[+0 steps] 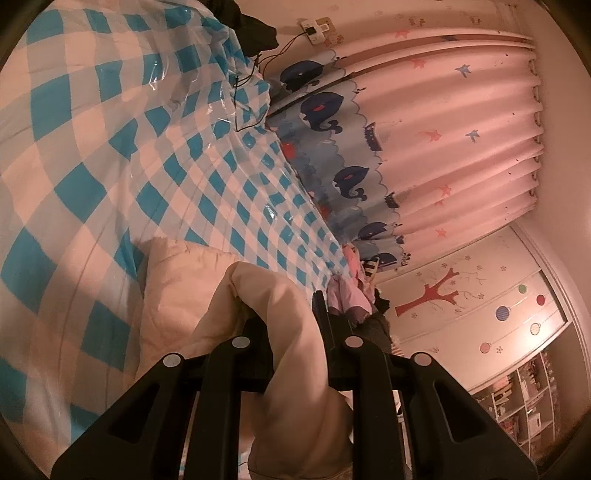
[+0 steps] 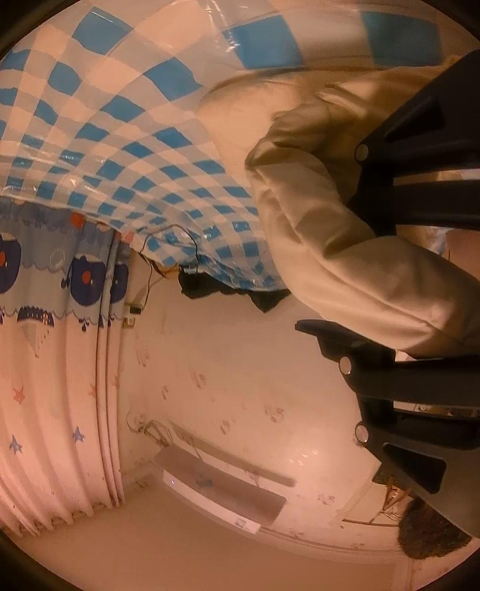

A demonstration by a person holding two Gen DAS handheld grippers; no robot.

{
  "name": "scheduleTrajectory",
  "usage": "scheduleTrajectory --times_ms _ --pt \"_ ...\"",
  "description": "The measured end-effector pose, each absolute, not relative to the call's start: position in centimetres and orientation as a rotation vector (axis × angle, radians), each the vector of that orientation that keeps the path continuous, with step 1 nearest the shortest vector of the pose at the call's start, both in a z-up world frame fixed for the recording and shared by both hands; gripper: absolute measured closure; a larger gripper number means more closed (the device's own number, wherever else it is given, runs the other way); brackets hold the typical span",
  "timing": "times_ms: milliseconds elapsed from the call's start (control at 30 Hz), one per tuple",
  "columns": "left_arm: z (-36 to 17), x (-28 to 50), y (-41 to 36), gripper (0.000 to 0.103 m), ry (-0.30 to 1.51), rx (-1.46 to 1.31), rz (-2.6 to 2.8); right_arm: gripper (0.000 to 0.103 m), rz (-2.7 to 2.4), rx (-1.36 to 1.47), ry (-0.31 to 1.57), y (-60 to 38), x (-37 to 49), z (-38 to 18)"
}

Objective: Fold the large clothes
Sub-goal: 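Lower the folded jacket onto the quilt and open both tools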

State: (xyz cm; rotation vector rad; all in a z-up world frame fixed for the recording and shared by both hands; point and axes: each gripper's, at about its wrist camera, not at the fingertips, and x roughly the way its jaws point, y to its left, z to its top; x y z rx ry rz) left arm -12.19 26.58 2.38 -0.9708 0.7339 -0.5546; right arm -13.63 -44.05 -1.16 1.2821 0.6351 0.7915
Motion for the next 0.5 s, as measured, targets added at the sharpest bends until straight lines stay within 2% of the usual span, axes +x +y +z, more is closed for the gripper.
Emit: scheduleTrajectory --times_ms 500 --pt "-2.0 -4.8 25.1 0.088 0.799 -0.986 -0.438 0.072 0.641 1.332 0.733 -44.6 -9.0 -6.8"
